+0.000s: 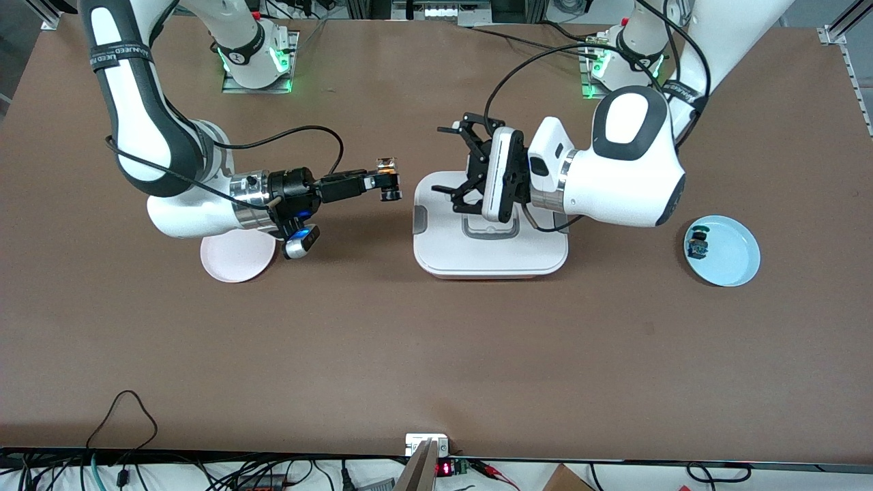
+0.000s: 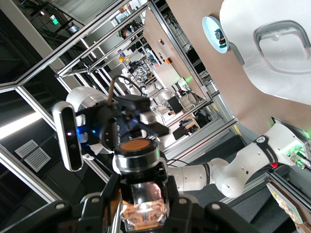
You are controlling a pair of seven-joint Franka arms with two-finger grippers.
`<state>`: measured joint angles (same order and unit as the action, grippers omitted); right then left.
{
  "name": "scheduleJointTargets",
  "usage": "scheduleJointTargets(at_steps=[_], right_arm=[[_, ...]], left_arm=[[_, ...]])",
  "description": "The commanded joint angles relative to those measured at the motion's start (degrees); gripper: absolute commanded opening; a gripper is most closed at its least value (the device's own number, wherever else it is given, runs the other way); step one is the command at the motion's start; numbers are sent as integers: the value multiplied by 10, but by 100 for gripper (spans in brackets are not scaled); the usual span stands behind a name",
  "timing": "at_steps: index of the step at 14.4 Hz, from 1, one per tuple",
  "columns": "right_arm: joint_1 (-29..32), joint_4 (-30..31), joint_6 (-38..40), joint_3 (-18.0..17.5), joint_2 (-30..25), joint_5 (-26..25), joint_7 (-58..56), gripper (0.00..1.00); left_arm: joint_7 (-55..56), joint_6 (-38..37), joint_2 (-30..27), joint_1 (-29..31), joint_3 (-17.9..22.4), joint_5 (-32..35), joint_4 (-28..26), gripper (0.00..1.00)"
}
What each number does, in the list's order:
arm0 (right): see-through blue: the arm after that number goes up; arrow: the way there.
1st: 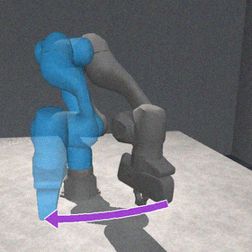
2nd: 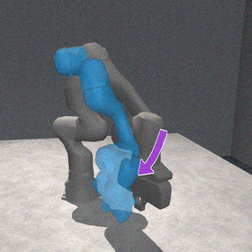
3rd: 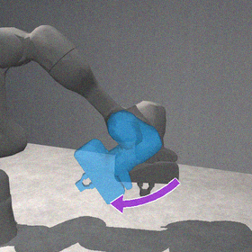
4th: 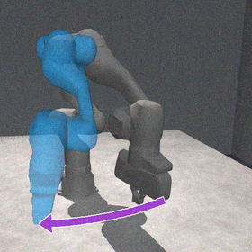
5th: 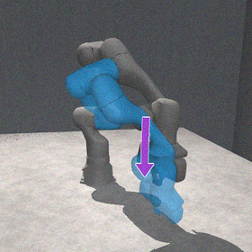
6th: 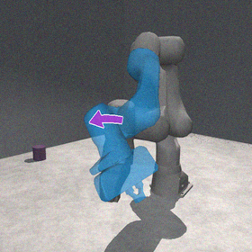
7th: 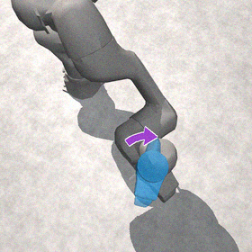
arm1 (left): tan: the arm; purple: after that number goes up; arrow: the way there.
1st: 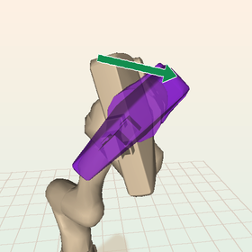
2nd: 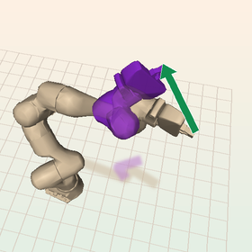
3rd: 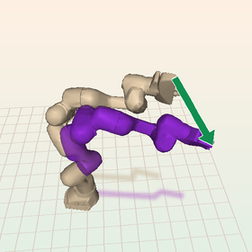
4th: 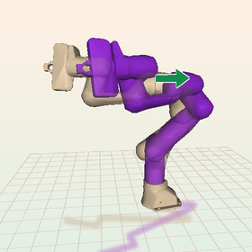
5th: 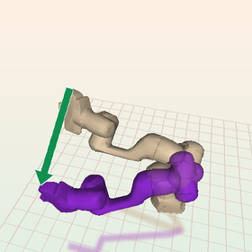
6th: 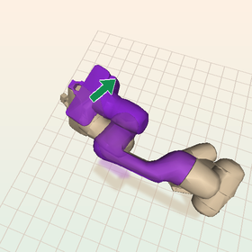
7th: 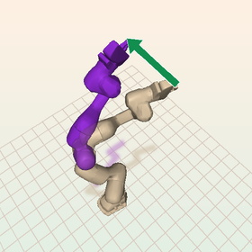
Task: Transfer orange switch to right arm and place
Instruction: 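Carry the switch to the white plate while the left gripper withdraws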
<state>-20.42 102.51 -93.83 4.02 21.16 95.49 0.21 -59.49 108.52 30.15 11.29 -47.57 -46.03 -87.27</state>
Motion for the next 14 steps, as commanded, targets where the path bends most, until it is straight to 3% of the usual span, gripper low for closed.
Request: scheduleJointTargets(at_steps=[1, 4, 8, 14], right_arm=[[3, 13, -5, 12, -16, 7, -45, 1], [4, 12, -3, 37, -16, -27, -66, 0], [20, 5, -1, 43, -16, -156, -118, 0], [37, 2, 1, 56, -33, -381, -181, 0]], left_arm=[[132, -94, -40, 16, -3, 91, 17, 100], [261, -165, -52, 16, -6, 169, 41, 100], [443, -226, -60, 16, -4, 271, 69, 100], [638, -340, -62, 12, -2, 511, 104, 100]])
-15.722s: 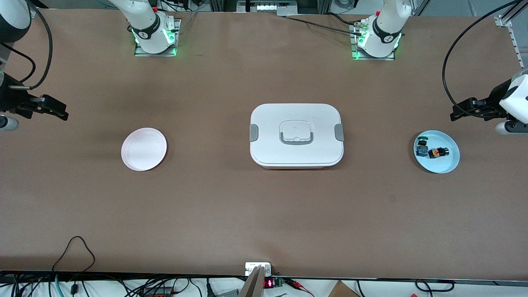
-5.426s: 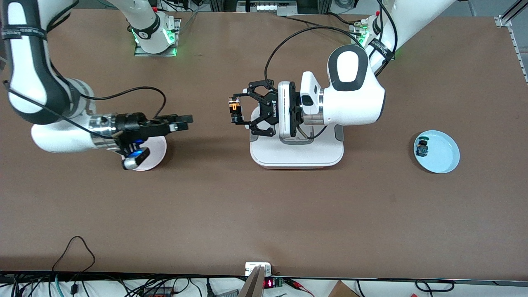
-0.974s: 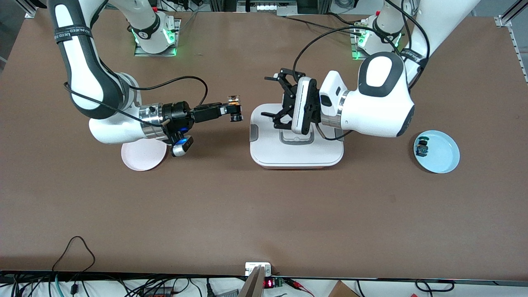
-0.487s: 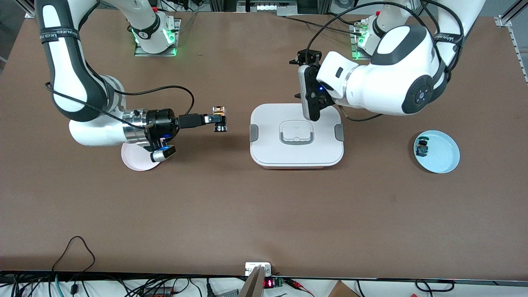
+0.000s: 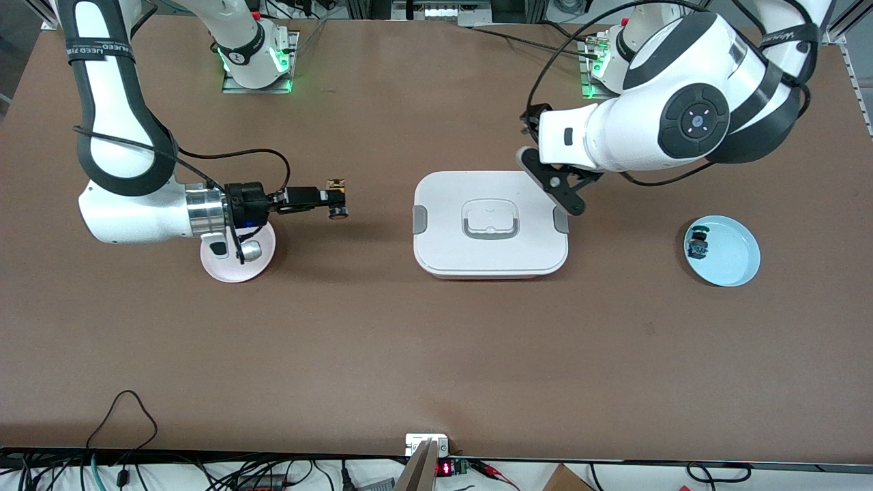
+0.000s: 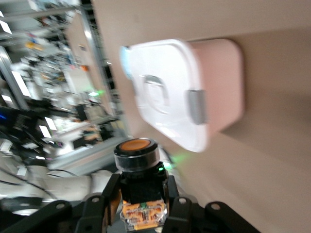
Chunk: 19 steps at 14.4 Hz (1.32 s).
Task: Transfer orange switch to right arm and place
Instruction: 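Carry the switch to the white plate while the left gripper withdraws, then lower the orange switch onto the white plate and open the right gripper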
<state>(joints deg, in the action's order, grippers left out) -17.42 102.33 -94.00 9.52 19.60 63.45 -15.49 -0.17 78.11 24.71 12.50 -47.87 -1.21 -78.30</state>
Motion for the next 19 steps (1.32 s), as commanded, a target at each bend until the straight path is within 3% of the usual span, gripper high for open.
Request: scheduleJointTargets(at_steps=[1, 6, 7, 9, 11, 12, 14, 15, 16, 19], right_arm=[[10, 1, 5, 1, -20, -87, -34, 0], [18, 1, -2, 1, -22, -249, -117, 0], [24, 1, -3, 1, -22, -287, -138, 0], [26, 0, -10, 1, -24, -360, -186, 0], [25, -2, -35, 1, -30, -442, -230, 0], [24, -1, -46, 1, -32, -477, -256, 0], [24, 1, -59, 1, -33, -512, -309, 0], [25, 3, -68, 1, -33, -526, -330, 0], [26, 6, -77, 1, -32, -544, -352, 0], [27, 37, -141, 1, -33, -614, -406, 0]], left_arm=[[46, -38, -8, 3, 3, 90, 26, 100], [43, -45, -7, 7, 10, 219, 55, 100], [47, -30, -38, 3, 49, 213, 48, 100], [49, 0, -69, 2, 84, 190, 24, 100], [56, 29, -122, -20, 165, 166, -20, 100], [73, 48, -154, -40, 225, 126, -46, 100], [110, 96, -207, -93, 327, 49, -104, 100], [115, 125, -234, -120, 365, 42, -135, 100], [115, 138, -249, -133, 379, 39, -157, 100], [113, 141, -253, -165, 439, 2, -157, 100]])
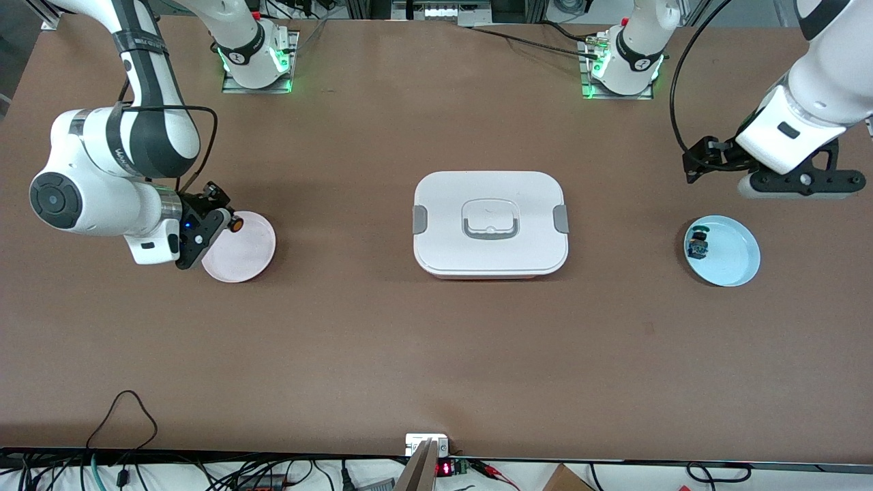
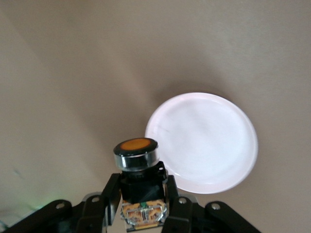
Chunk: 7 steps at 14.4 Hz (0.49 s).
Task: Transfer orange switch to right arm and place
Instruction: 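Lower the orange switch onto the white plate and open the right gripper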
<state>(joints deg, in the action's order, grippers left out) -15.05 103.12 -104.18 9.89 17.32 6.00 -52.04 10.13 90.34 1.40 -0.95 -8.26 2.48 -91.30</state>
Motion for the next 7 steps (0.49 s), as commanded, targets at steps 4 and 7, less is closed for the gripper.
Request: scheduleJointTargets(at_steps=[4, 7], right_arm=[[8, 86, -136, -3, -10, -78, -105, 0], [8, 151, -257, -3, -12, -88, -170, 0]], left_arm=[[2, 18, -13, -27, 47, -42, -22, 100], [2, 19, -4, -27, 45, -40, -11, 100]])
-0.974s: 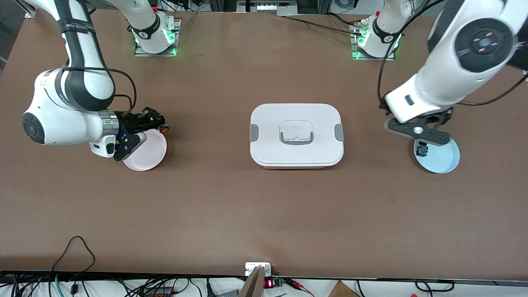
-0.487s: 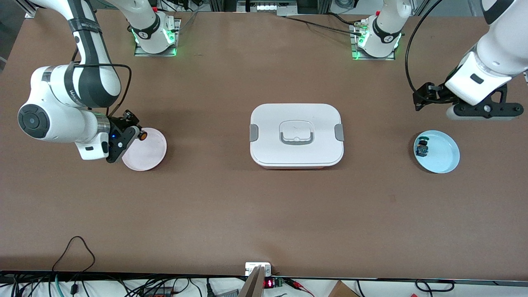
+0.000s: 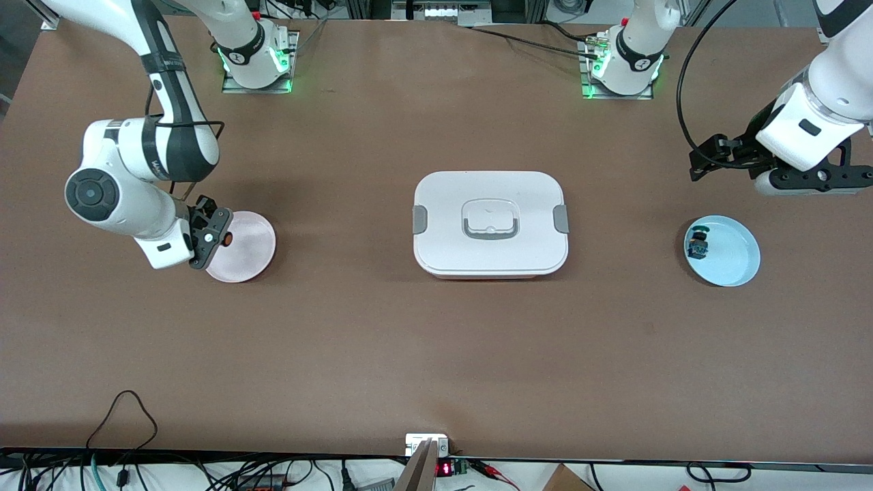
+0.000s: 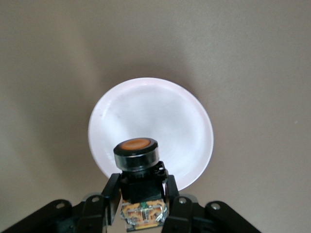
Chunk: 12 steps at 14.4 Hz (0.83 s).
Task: Transfer orange switch to right arm and place
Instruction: 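Lower the orange switch onto the white plate and open the right gripper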
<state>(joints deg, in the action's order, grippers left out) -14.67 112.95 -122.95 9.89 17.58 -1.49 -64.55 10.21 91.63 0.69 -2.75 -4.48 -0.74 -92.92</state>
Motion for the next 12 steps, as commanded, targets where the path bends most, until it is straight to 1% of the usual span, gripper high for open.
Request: scheduleJointTargets(at_steps=[1, 3, 5, 9, 12], right_arm=[[4, 68, -94, -3, -15, -12, -59, 0], [4, 88, -111, -3, -13, -13, -62, 0], [5, 98, -120, -3, -7, -13, -62, 0], [6, 133, -177, -2, 1, -21, -65, 0], [6, 146, -211, -3, 13, -22, -83, 0]], left_arm=[[2, 7, 13, -9, 8, -8, 16, 100], [2, 7, 30, -8, 9, -8, 34, 100], [2, 7, 31, -8, 10, -7, 34, 100], [1, 7, 31, -1, 8, -2, 34, 100], [1, 7, 30, -2, 4, 4, 35, 100]])
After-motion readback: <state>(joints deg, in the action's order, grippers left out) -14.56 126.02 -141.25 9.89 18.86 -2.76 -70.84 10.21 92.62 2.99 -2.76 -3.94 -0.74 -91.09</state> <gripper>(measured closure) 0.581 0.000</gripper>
